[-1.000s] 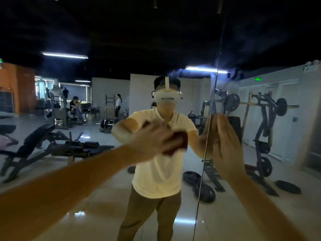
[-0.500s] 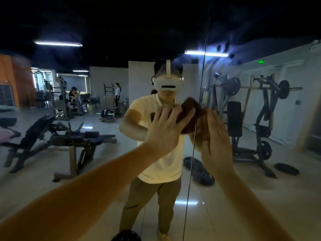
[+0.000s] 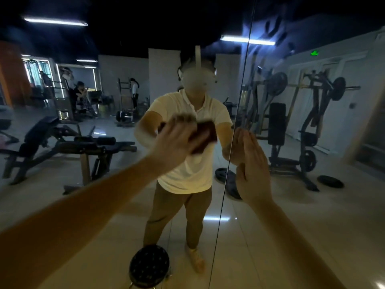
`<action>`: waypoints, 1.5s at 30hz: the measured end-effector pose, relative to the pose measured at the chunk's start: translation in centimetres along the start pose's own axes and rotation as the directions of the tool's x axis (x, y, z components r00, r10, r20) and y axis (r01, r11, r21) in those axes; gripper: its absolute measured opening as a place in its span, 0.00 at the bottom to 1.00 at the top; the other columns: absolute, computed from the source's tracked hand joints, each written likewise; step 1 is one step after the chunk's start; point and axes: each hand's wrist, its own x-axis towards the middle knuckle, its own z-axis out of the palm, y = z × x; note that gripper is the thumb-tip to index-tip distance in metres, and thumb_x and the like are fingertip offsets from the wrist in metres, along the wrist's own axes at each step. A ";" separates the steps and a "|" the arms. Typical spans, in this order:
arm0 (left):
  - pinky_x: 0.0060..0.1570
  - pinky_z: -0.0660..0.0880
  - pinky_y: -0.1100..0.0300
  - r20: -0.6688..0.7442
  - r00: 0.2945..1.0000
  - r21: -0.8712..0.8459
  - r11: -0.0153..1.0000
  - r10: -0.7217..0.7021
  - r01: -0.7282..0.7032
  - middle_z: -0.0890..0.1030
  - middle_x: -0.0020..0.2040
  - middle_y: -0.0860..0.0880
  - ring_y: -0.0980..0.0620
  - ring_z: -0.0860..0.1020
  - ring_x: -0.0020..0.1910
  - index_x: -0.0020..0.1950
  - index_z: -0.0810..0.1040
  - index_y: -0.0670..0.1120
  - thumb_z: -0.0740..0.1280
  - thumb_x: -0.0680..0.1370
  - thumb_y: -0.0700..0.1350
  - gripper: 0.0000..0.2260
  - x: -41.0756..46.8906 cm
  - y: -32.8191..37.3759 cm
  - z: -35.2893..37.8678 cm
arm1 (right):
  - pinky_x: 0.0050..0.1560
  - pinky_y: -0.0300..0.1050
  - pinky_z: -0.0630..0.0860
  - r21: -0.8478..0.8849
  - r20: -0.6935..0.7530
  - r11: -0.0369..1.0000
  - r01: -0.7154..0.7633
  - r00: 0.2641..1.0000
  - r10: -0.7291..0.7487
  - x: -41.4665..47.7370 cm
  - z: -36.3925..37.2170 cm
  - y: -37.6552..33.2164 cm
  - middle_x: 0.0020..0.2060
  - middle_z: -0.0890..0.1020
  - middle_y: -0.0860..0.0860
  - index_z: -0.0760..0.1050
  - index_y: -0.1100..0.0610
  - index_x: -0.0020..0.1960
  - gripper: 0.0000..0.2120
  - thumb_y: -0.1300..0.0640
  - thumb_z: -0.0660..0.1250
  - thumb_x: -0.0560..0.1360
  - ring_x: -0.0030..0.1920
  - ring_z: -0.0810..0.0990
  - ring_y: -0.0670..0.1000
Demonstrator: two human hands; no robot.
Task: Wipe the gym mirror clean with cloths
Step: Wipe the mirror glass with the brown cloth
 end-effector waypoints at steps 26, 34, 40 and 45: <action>0.69 0.74 0.50 0.462 0.886 -0.569 0.782 0.048 0.255 0.69 0.75 0.47 0.47 0.70 0.70 0.84 0.54 0.47 0.74 0.75 0.48 0.43 -19.4 9.9 0.2 | 0.46 0.43 0.82 0.335 0.204 0.628 -0.702 0.705 0.679 -15.2 12.0 -11.5 0.51 0.80 0.46 0.74 0.55 0.60 0.15 0.56 0.74 0.77 0.48 0.82 0.45; 0.65 0.73 0.41 0.398 0.888 -0.413 0.820 -0.228 0.396 0.73 0.73 0.42 0.40 0.73 0.70 0.75 0.72 0.48 0.68 0.77 0.46 0.25 -21.2 -4.6 -5.8 | 0.52 0.60 0.81 0.507 -0.191 0.534 -0.676 0.516 0.835 -9.9 16.3 -14.4 0.53 0.79 0.56 0.69 0.54 0.58 0.14 0.57 0.65 0.73 0.51 0.81 0.55; 0.72 0.62 0.45 0.214 0.796 -0.215 0.767 -0.567 0.604 0.67 0.73 0.34 0.35 0.67 0.71 0.78 0.68 0.36 0.65 0.78 0.43 0.28 -24.0 -12.2 -7.4 | 0.51 0.46 0.79 0.195 -0.023 0.902 -0.385 0.918 0.396 -8.6 24.4 -26.2 0.57 0.77 0.52 0.73 0.54 0.62 0.12 0.56 0.65 0.79 0.53 0.77 0.49; 0.81 0.51 0.42 0.188 0.858 -0.203 0.836 -0.478 0.510 0.57 0.82 0.34 0.36 0.57 0.81 0.81 0.60 0.34 0.67 0.81 0.49 0.34 -25.6 -12.5 -5.2 | 0.49 0.49 0.81 -0.048 0.248 0.998 0.031 0.969 -0.018 -10.4 22.7 -23.0 0.58 0.75 0.54 0.74 0.53 0.60 0.10 0.54 0.68 0.80 0.54 0.78 0.52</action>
